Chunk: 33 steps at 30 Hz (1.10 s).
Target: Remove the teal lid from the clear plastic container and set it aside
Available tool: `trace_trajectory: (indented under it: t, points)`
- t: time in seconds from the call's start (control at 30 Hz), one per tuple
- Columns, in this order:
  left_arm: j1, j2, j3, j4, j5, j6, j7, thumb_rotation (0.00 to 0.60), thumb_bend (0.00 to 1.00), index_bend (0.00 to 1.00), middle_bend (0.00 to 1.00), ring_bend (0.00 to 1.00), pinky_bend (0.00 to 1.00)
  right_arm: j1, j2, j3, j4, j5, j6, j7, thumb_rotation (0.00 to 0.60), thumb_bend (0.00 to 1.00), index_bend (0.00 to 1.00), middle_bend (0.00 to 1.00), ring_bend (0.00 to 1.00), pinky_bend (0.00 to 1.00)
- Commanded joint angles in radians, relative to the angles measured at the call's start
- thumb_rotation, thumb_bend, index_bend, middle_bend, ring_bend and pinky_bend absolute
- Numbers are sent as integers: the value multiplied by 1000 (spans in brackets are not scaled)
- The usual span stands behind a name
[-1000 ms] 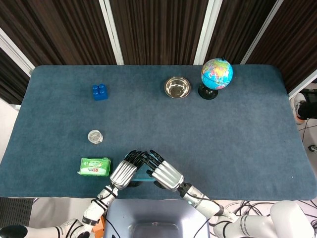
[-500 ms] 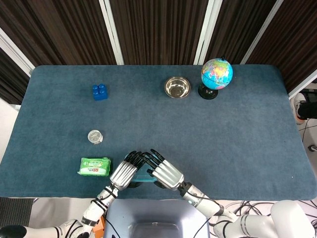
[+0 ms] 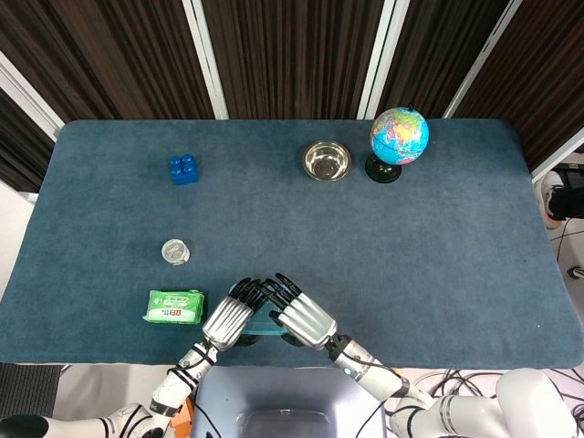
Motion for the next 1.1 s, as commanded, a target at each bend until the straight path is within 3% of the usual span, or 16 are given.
trace_trajectory:
  t: [0.03,0.57,0.9,1.03,1.1]
  points:
    - [0,0,0,0,-1,-3,0,600,250,238,386,386,435,1,5,3,-8,1,4,-1,600,252,604,0,0,0]
    - [3,-4,5,16,-6,-12,6,600,251,245,418,391,443,3,29,15,-50,22,5,-11,600,252,592,0,0,0]
    - [8,-12,11,38,16,8,-31,600,269,366,603,432,480,3,33,13,-58,32,1,-9,600,252,593,0,0,0]
    - [7,-17,5,50,14,8,-46,600,279,391,631,448,488,2,38,6,-62,31,1,-6,600,252,590,0,0,0]
    - [22,-11,25,47,26,25,-49,600,280,392,632,449,488,1,41,5,-64,29,3,-4,600,252,589,0,0,0]
